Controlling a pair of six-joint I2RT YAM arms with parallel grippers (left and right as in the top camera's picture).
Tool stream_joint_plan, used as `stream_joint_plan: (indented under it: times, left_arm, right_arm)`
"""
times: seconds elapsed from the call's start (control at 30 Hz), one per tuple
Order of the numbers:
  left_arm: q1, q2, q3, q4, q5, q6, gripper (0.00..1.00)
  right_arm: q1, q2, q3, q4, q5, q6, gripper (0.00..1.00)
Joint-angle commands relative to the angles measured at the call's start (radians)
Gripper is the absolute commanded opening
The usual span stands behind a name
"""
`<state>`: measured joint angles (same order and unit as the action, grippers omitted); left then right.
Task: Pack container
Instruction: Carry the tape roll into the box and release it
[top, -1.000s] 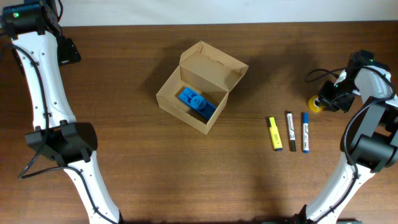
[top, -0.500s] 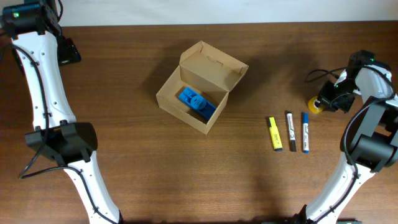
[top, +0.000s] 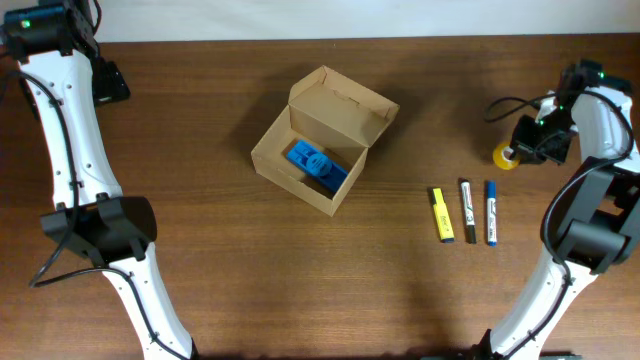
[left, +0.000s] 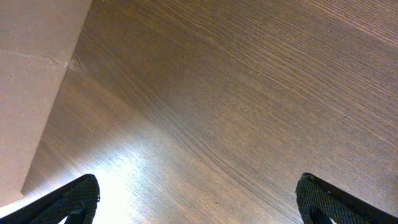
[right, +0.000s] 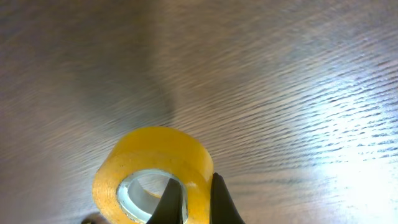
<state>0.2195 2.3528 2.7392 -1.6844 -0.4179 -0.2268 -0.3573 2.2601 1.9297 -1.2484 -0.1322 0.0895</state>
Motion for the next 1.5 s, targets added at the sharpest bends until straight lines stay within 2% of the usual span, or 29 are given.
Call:
stream_joint_plan:
  times: [0.0, 0.47, 0.67, 0.97, 1.17, 1.47]
  left_arm:
    - [0.006, -0.002, -0.005, -0.003, 0.004, 0.012, 1.0]
    - [0.006, -0.002, -0.005, -0.003, 0.004, 0.012, 1.0]
    - [0.006, -0.002, -0.005, -0.003, 0.004, 0.012, 1.0]
    - [0.006, -0.002, -0.005, -0.003, 0.004, 0.012, 1.0]
    - [0.006, -0.002, -0.005, -0.003, 0.004, 0.012, 1.0]
    - [0.006, -0.002, -0.005, -0.003, 0.004, 0.012, 1.0]
  right_arm:
    - [0.056, -0.056, 0.082, -0.04, 0.005, -0.063, 0.04]
    - [0.405, -0.187, 0.322, -0.119, 0.013, -0.087, 0.04]
    - [0.576, -0.234, 0.392, -0.13, 0.017, -0.179, 0.04]
    - [0.797, -0.24, 0.383, -0.152, 0.017, -0.393, 0.04]
    - [0.881, -0.204, 0.37, -0.132, 0.024, -0.449, 0.04]
    - [0.901, -0.032, 0.37, -0.081, 0.031, -0.448, 0.04]
